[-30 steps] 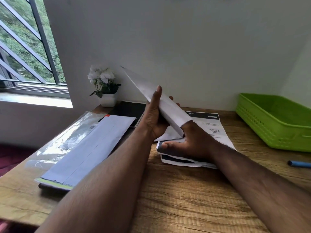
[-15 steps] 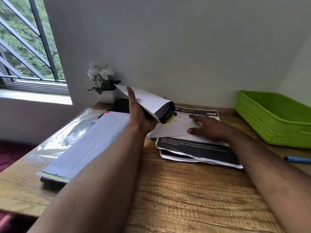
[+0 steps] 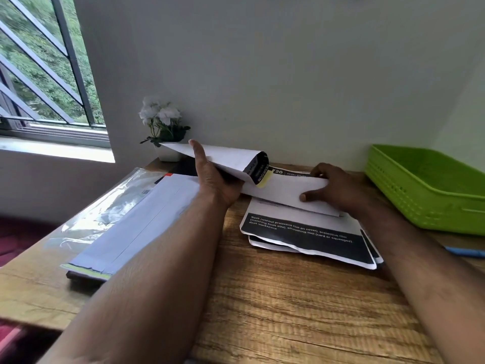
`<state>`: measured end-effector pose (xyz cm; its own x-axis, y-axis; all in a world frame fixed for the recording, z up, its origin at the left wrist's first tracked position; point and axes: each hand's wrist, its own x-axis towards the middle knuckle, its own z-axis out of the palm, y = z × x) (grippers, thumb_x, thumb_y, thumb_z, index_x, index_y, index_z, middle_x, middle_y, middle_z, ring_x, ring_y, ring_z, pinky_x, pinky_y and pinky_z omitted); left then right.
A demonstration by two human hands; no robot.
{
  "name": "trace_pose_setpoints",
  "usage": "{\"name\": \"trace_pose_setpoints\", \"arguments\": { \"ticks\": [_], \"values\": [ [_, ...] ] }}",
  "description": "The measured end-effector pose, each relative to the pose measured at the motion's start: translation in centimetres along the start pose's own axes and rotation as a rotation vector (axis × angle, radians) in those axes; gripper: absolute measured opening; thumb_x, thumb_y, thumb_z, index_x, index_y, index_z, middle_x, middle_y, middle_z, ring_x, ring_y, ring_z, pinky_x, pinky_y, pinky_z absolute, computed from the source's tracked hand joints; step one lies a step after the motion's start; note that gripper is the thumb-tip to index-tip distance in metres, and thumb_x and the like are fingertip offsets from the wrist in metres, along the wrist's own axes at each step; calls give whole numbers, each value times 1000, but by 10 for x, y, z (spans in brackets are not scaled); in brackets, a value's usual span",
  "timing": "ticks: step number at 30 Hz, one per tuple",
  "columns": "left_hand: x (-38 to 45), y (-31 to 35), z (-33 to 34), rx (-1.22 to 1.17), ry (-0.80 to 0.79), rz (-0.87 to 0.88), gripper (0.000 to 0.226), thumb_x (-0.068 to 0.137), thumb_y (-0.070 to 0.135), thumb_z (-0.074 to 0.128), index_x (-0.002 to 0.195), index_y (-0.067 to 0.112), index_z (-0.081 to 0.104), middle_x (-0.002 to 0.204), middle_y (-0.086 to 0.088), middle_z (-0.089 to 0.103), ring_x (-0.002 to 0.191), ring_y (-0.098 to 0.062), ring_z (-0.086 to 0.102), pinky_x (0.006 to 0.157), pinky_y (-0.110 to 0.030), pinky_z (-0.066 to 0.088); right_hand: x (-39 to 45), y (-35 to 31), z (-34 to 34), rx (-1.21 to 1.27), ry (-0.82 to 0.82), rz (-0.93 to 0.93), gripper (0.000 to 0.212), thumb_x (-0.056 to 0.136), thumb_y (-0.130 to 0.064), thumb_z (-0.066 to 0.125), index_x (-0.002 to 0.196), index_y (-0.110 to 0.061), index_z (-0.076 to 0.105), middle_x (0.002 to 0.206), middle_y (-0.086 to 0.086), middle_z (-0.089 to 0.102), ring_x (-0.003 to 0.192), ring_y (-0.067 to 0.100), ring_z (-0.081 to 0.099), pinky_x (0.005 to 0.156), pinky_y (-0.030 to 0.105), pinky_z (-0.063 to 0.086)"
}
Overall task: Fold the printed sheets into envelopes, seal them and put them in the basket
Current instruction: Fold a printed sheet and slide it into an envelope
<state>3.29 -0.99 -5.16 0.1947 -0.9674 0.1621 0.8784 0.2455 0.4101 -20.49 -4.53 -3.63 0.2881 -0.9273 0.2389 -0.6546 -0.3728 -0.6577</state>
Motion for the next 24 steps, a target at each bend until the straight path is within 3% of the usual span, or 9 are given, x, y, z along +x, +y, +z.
{"name": "trace_pose_setpoints", "arguments": {
  "ticks": [5, 9, 12, 15, 19, 21, 24],
  "values": [
    [0, -1, 1, 18, -58, 17, 93, 78, 80, 45, 141, 12, 47, 138, -21, 54, 123, -40, 55, 103, -60, 41, 3, -1, -8, -79, -104, 66, 66, 54, -24, 91, 112, -23, 60, 97, 0, 61, 87, 19, 56, 68, 25, 39],
    [3, -2, -1, 32, -53, 23, 92, 78, 79, 47, 142, 14, 47, 139, -19, 54, 123, -39, 56, 103, -59, 42, -7, -11, -1, -284, -208, 164, 77, 64, -61, 75, 128, -22, 56, 134, 3, 54, 120, 20, 51, 88, 25, 36],
    [4, -2, -3, 32, -28, 35, 92, 76, 80, 49, 141, 14, 48, 138, -18, 55, 122, -38, 57, 104, -59, 41, -17, -31, 11, -353, -119, 121, 78, 70, -71, 62, 126, -17, 57, 138, 6, 53, 124, 24, 50, 97, 30, 38],
    [4, -2, -4, 38, -16, 39, 93, 75, 79, 52, 140, 12, 48, 136, -20, 56, 121, -39, 57, 103, -60, 41, -25, -48, 28, -416, -146, 91, 91, 61, -76, 66, 132, -22, 51, 142, 4, 50, 126, 25, 49, 103, 39, 42],
    [11, -1, -8, 43, 66, 99, 120, 42, 73, 82, 141, 18, 42, 137, -21, 54, 119, -43, 57, 97, -67, 42, -30, -60, 38, -401, -270, 62, 101, 61, -48, 84, 145, -27, 33, 146, 2, 44, 129, 24, 46, 102, 35, 41],
    [14, -1, -10, 55, 97, 111, 122, 39, 73, 83, 141, 22, 40, 138, -20, 54, 119, -44, 57, 94, -69, 43, -28, -59, 35, -203, -287, 116, 103, 60, -24, 89, 146, -27, 32, 141, 7, 49, 125, 26, 49, 99, 31, 41],
    [13, 0, -7, 68, 109, 101, 118, 41, 75, 81, 141, 26, 40, 138, -17, 55, 119, -45, 56, 90, -73, 41, -25, -48, 30, 142, -250, 220, 107, 53, 2, 88, 144, -26, 38, 132, 14, 55, 116, 31, 54, 99, 42, 47]
  ]
}}
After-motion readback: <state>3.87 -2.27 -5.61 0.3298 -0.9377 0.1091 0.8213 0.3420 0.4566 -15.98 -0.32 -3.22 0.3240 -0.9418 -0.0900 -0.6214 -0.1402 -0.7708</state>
